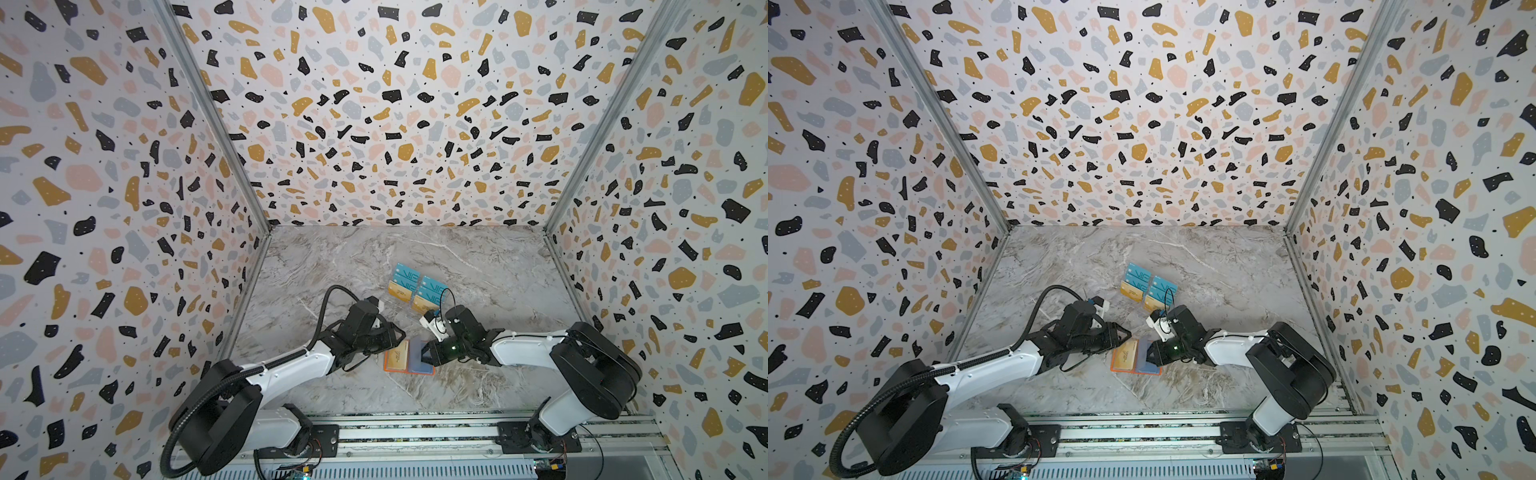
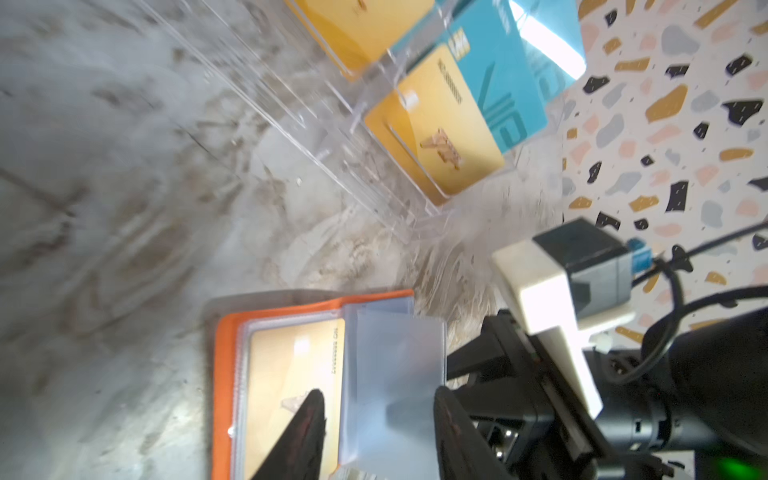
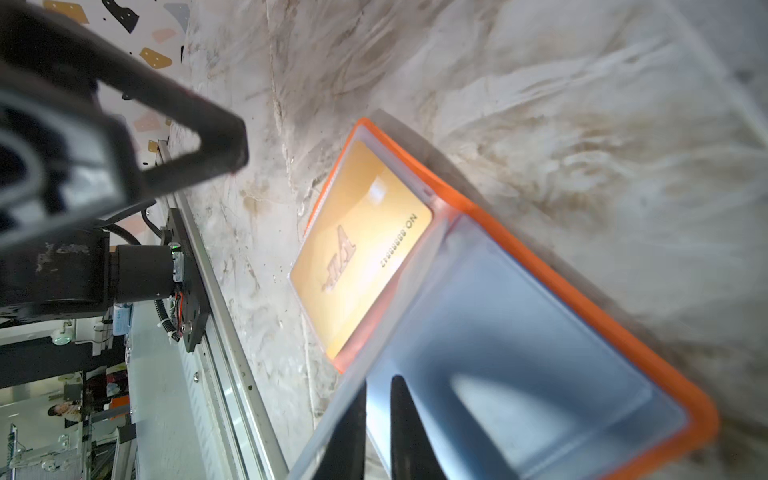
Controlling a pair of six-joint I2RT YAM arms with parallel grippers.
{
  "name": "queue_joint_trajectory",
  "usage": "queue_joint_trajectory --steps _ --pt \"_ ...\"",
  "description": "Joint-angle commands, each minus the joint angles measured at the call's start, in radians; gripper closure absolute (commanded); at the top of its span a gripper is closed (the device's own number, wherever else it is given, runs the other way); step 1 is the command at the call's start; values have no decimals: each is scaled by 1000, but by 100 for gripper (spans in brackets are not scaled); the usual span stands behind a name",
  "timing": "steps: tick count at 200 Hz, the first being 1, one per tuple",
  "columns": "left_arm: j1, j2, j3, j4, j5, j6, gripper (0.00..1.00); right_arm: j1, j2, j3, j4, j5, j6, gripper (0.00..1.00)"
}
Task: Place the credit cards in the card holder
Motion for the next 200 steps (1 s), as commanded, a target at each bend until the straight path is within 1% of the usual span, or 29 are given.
queue_joint_trajectory --steps 1,20,46,75,91,136,167,182,200 --pt "45 -21 -26 -30 -1 24 56 19 13 49 9 0 5 86" --pt "64 -24 -36 -35 6 24 56 34 35 70 -3 10 -1 86" --pt "64 -13 -61 -23 30 24 57 45 54 86 -3 16 2 86" --pt "64 -36 -76 -23 38 24 57 52 84 99 3 17 4 86" --pt "60 -46 -80 1 69 14 58 56 91 99 13 22 10 87" --pt "3 -49 -84 2 59 -3 60 72 100 99 26 38 26 88" --pt "-53 -28 -109 136 96 -75 61 90 107 102 40 57 46 88" --pt "-66 -7 -113 142 79 -78 63 93 106 102 40 68 51 88" --pt "-66 15 -127 188 71 -91 65 92 89 105 27 79 44 88"
